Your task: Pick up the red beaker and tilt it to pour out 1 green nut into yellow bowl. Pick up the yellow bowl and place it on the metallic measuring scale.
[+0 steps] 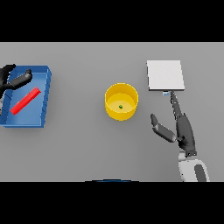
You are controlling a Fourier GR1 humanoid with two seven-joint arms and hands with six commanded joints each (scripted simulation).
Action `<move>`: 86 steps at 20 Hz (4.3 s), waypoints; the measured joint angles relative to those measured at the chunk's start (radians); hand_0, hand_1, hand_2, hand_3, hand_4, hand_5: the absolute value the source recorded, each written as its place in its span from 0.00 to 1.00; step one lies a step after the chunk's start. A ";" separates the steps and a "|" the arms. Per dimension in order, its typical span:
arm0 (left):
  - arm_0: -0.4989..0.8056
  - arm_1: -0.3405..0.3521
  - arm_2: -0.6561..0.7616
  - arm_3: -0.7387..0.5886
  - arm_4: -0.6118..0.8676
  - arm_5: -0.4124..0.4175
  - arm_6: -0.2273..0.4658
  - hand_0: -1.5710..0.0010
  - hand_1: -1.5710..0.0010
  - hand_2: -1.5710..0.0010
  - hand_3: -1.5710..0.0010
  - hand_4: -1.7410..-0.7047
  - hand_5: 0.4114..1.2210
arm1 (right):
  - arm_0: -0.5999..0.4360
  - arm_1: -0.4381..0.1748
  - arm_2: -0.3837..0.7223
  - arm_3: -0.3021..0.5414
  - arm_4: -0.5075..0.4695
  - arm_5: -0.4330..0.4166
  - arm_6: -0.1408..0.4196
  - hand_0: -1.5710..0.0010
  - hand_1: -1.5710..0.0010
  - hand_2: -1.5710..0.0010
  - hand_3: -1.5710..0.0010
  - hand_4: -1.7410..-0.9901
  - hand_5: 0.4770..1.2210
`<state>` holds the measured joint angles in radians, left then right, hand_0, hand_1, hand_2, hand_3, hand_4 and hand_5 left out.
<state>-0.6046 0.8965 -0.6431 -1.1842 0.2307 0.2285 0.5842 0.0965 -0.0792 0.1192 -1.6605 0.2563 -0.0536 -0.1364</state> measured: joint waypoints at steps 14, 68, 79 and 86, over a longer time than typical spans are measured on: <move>0.002 -0.017 0.033 0.004 0.015 0.048 -0.076 0.99 1.00 1.00 1.00 0.92 0.37 | -0.161 -0.145 0.101 0.013 0.155 0.133 0.069 1.00 1.00 1.00 1.00 0.63 0.29; -0.012 0.004 0.034 -0.010 0.019 0.033 -0.088 1.00 1.00 1.00 1.00 0.91 0.39 | -0.778 -0.287 0.518 0.461 0.488 0.637 0.002 0.02 0.03 0.05 0.24 0.02 0.99; -0.018 -0.007 0.034 -0.007 0.022 0.035 -0.080 1.00 1.00 1.00 1.00 0.90 0.38 | -0.827 -0.386 0.422 0.279 0.415 0.744 0.124 0.00 0.00 0.01 0.21 0.03 1.00; -0.002 0.010 0.033 -0.027 0.014 0.045 -0.085 1.00 1.00 1.00 1.00 0.91 0.40 | -0.899 -0.461 0.383 0.362 0.444 0.684 0.081 0.00 0.00 0.00 0.19 0.03 1.00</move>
<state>-0.6069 0.9064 -0.6104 -1.2109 0.2445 0.2738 0.4989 -0.8027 -0.5401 0.5024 -1.2987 0.7000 0.6300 -0.0555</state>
